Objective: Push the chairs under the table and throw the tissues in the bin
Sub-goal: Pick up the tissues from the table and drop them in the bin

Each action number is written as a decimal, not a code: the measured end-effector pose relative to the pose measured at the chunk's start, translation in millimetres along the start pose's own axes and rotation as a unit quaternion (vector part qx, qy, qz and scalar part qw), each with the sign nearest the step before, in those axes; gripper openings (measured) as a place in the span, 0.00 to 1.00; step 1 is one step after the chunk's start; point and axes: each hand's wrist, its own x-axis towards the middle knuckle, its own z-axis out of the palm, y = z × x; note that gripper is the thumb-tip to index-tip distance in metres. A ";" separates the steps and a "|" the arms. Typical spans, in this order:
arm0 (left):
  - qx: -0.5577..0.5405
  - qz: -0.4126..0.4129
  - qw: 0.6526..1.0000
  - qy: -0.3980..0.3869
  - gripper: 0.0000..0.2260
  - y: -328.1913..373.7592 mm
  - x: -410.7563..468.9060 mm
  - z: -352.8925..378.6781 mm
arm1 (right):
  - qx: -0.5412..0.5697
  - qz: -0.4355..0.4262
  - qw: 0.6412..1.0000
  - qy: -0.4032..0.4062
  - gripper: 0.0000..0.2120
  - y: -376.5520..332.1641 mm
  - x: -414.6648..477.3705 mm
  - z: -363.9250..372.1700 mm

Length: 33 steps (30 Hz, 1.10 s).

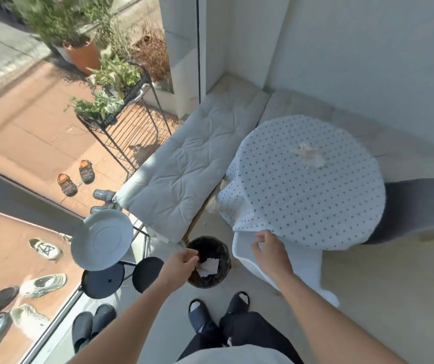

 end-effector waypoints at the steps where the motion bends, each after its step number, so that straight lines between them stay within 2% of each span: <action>1: 0.001 0.006 1.000 -0.001 0.14 8.6 4.8 -1.9 | 0.007 0.002 1.000 0.016 0.14 4.5 1.8 -12.2; 8: 0.039 0.077 0.996 -0.002 0.15 106.6 43.2 2.8 | 0.063 0.035 0.991 0.116 0.14 33.9 25.6 -98.8; 13: 0.069 0.113 0.991 -0.010 0.14 173.6 71.4 24.8 | 0.098 0.059 0.982 0.151 0.13 64.9 56.3 -143.1; 19: 0.088 0.112 0.990 -0.024 0.11 243.5 129.4 59.9 | 0.123 0.080 0.976 0.159 0.13 104.8 115.1 -186.4; 28: 0.069 0.053 0.996 -0.033 0.05 309.5 227.5 128.0 | 0.177 0.128 0.969 0.119 0.23 163.1 251.0 -222.1; 33: 0.057 0.046 0.997 -0.002 0.11 328.9 283.8 166.1 | 0.197 0.126 0.967 0.105 0.26 187.8 326.0 -222.8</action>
